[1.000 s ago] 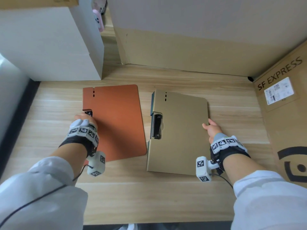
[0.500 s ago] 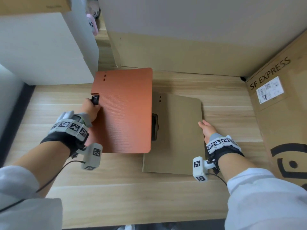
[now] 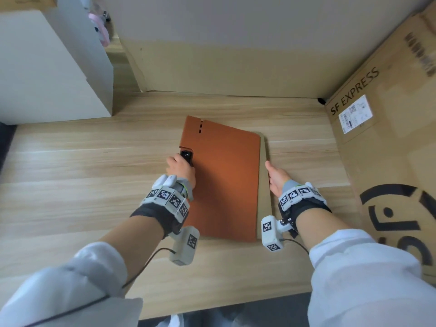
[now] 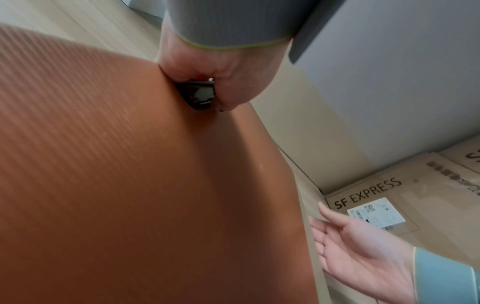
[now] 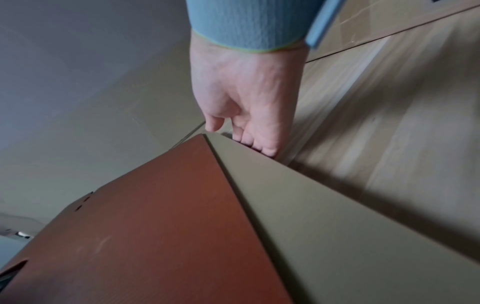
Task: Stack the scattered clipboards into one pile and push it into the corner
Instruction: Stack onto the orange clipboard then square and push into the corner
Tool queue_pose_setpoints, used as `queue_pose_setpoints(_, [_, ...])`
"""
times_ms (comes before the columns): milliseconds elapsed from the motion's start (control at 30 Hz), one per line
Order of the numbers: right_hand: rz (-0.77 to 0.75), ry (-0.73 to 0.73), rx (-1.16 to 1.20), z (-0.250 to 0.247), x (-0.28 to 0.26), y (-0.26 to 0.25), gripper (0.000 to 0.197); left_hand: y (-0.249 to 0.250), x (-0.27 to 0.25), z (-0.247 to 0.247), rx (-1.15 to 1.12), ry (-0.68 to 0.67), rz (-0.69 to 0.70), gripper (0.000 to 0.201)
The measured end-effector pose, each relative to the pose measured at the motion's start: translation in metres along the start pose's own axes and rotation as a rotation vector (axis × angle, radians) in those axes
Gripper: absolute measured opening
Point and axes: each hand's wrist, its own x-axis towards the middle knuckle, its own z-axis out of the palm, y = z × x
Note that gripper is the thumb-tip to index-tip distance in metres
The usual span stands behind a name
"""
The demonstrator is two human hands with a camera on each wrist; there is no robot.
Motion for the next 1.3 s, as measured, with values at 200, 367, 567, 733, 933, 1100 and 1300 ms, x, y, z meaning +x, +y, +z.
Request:
queue_pose_setpoints(200, [-0.018,-0.018,-0.063,0.002,-0.027,-0.008,0.061,0.002,-0.003,0.012,-0.003,-0.064,0.013,0.050])
queue_pose_setpoints(367, [-0.046,-0.018,-0.125,0.002,-0.027,-0.006,0.065,0.013,-0.023,0.020,0.005,-0.163,-0.018,0.066])
queue_pose_setpoints(567, [-0.099,0.040,-0.098,0.005,-0.021,-0.001,0.061,0.005,-0.018,0.019,-0.100,-0.202,-0.047,0.064])
queue_pose_setpoints(733, [-0.113,0.148,-0.009,0.010,-0.019,-0.005,0.061,-0.002,-0.010,0.009,-0.305,-0.193,-0.053,0.071])
queue_pose_setpoints(933, [-0.306,0.136,0.143,0.014,-0.028,-0.032,0.054,-0.019,0.008,-0.023,-0.579,-0.427,-0.035,0.073])
queue_pose_setpoints(1100, [-0.528,-0.078,0.204,0.015,-0.063,-0.074,0.044,-0.002,0.016,-0.058,-0.487,-0.284,0.259,0.062])
queue_pose_setpoints(1300, [-0.626,-0.234,0.174,0.025,-0.092,-0.100,0.054,0.006,0.023,-0.098,-0.361,-0.144,0.453,0.065])
